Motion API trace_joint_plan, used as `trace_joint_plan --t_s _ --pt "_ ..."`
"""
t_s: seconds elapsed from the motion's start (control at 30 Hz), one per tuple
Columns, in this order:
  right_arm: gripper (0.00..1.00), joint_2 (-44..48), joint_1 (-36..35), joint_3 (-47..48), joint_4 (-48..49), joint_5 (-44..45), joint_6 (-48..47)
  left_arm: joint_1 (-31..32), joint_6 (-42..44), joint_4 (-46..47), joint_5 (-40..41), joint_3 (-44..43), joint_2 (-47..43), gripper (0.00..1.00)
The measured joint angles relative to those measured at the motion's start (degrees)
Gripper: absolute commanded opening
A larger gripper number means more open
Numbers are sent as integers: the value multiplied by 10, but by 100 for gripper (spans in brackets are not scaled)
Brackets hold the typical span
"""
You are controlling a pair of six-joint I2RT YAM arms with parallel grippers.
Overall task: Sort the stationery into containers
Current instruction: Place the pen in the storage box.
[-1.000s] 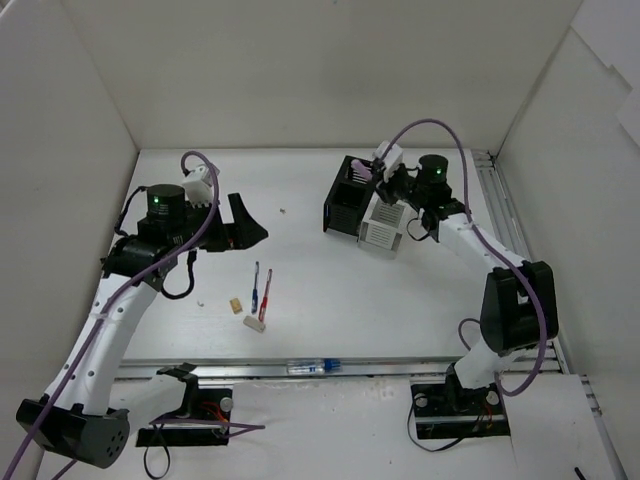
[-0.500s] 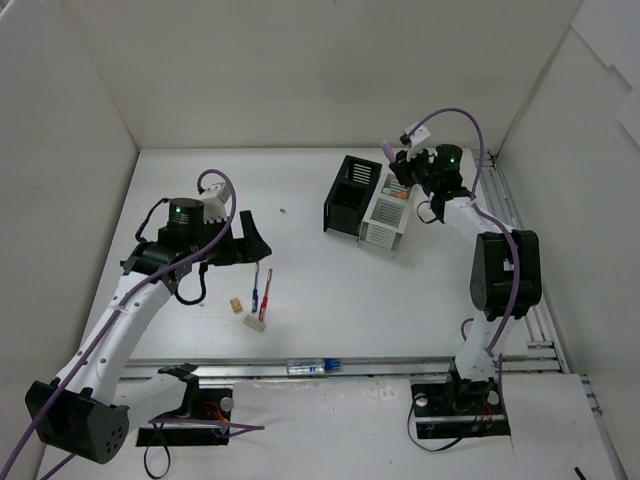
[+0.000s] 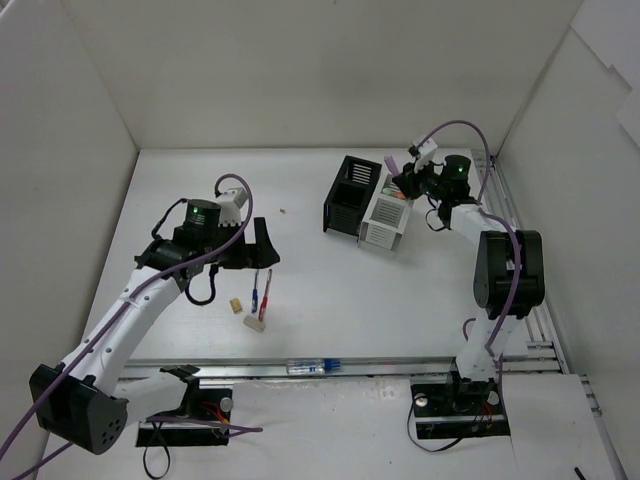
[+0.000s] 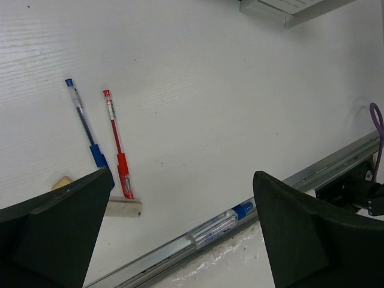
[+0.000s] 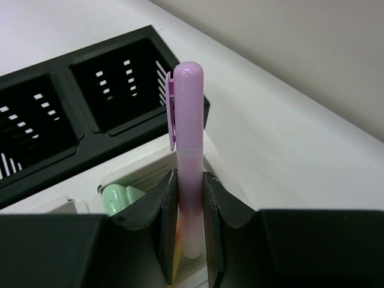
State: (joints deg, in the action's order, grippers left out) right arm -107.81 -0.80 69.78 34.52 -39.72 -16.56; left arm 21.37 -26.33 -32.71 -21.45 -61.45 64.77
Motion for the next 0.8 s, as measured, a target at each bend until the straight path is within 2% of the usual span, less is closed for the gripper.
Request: trace_joint_plan --t_s 0.07,0.33,0.57,0.6,0.67,0.7,0.77,0.8 --pt "9 0 4 -9 0 -11 0 7 2 0 5 0 4 100" --pt "53 0 19 -11 1 -30 5 34 9 -1 18 0 14 100" --pt "58 10 19 -17 2 -30 10 73 24 -6 25 0 46 100" --pt "63 15 19 -19 1 -30 14 80 27 -7 26 0 51 100" --pt "67 30 19 -24 0 -31 20 101 33 -7 27 0 61 100" --pt "73 41 19 -28 0 -32 25 112 37 -7 27 1 64 100" --pt "80 66 19 -32 0 -32 37 141 46 -4 26 4 70 100" --pt "95 82 19 -34 0 -32 46 158 51 -2 25 7 72 100"
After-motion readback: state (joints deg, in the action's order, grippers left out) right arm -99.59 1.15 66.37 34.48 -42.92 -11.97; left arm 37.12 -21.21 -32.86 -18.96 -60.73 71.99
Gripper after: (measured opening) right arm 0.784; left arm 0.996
